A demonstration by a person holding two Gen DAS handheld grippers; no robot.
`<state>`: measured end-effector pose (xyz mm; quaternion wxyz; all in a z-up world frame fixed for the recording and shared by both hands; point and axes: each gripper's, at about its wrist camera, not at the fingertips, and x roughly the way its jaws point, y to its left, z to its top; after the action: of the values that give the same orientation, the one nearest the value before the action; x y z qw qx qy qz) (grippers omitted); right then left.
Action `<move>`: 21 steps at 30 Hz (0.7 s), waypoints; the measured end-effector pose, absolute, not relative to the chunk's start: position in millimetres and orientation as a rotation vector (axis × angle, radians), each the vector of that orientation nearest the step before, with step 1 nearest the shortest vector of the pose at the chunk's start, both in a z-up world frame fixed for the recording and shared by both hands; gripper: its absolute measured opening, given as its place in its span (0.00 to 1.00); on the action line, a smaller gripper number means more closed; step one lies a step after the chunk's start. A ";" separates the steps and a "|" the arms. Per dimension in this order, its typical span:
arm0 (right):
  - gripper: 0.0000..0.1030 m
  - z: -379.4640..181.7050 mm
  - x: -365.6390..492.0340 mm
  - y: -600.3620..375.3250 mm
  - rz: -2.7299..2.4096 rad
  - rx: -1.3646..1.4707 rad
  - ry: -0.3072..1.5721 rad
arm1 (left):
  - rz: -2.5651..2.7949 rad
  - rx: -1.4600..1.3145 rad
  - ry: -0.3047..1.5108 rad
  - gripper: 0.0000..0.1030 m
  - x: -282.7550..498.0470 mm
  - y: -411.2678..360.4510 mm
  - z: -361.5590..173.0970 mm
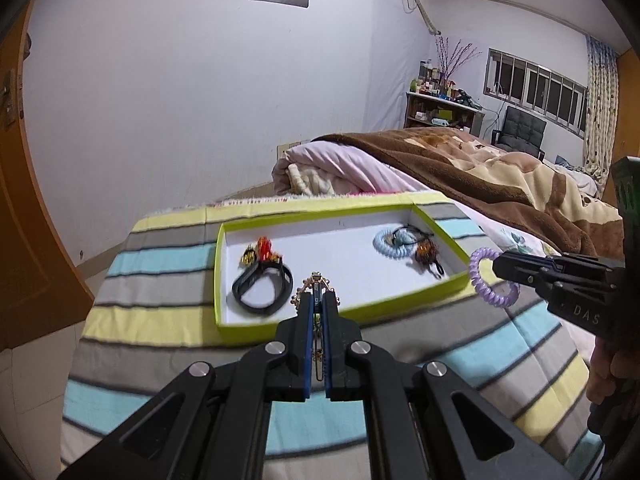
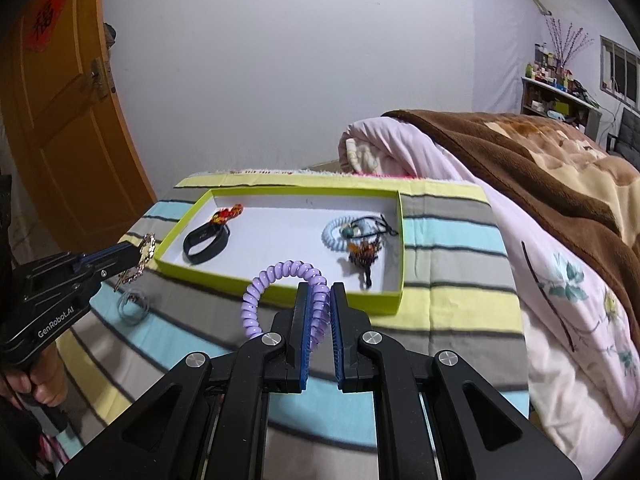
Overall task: Organize jewelry
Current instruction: 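Carry the purple coil tie and gold chain bracelet with both tools into the box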
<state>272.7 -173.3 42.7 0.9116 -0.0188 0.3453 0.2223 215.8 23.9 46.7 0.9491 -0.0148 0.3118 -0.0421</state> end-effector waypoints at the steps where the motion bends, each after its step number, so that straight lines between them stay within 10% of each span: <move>1: 0.09 42.6 276.7 -172.0 0.457 -0.041 0.711 | -0.085 -0.028 0.631 0.04 220.8 23.1 47.3; 21: 0.09 -0.7 352.1 -147.4 0.443 -0.062 0.841 | -0.092 -0.024 0.731 0.04 292.3 20.6 7.1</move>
<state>352.0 -147.4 -0.7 0.8887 -0.0298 0.4048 0.2133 292.3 20.6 7.1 0.9329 -0.0119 0.3572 -0.0449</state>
